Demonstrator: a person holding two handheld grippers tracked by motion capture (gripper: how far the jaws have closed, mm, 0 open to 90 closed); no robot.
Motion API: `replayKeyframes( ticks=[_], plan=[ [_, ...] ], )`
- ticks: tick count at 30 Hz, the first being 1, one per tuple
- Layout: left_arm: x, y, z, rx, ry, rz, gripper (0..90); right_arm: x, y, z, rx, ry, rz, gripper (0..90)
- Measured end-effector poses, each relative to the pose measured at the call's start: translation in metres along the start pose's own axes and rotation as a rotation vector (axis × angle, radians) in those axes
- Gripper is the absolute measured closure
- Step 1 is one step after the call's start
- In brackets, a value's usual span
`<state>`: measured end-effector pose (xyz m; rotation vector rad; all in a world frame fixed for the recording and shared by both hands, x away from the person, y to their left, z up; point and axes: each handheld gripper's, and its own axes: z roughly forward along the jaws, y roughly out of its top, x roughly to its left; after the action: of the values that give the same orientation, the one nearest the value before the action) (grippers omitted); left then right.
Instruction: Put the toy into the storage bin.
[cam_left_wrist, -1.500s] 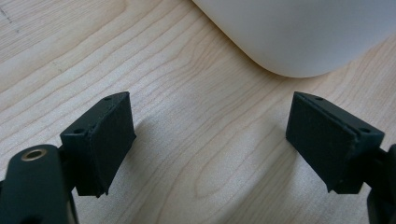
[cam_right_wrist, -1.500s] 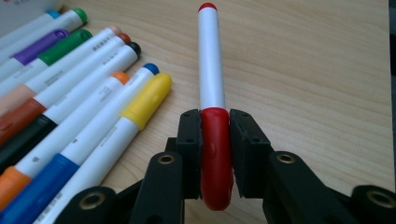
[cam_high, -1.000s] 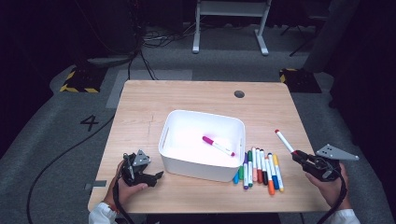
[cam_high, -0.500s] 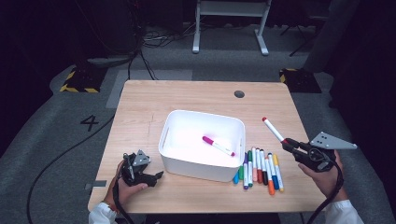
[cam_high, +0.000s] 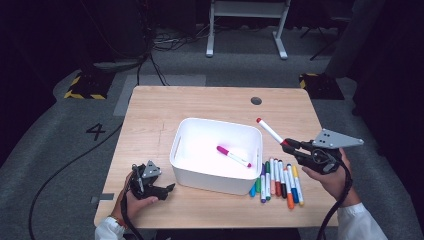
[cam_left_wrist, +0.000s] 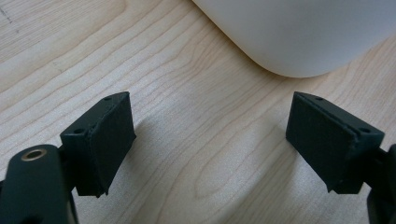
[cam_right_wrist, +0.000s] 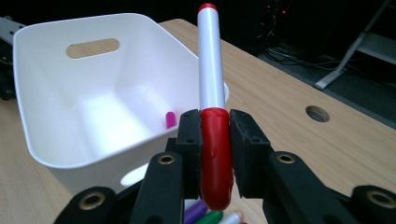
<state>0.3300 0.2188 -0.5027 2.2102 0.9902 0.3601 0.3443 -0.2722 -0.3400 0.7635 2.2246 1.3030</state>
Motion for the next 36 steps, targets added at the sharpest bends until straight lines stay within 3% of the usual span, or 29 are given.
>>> replayKeyframes(
  ticks=[7,20,36],
  plan=[
    [0.000,0.000,0.000,0.000,0.000,0.000,15.5,0.016,0.020,0.021,0.008,0.054,-0.039,75.1],
    [0.000,0.000,0.000,0.000,0.000,0.000,15.5,0.034,0.035,0.052,0.043,0.124,-0.071,75.1],
    [0.000,0.000,0.000,0.000,0.000,0.000,15.5,0.059,0.049,0.093,0.149,0.207,-0.145,75.1]
  ],
)
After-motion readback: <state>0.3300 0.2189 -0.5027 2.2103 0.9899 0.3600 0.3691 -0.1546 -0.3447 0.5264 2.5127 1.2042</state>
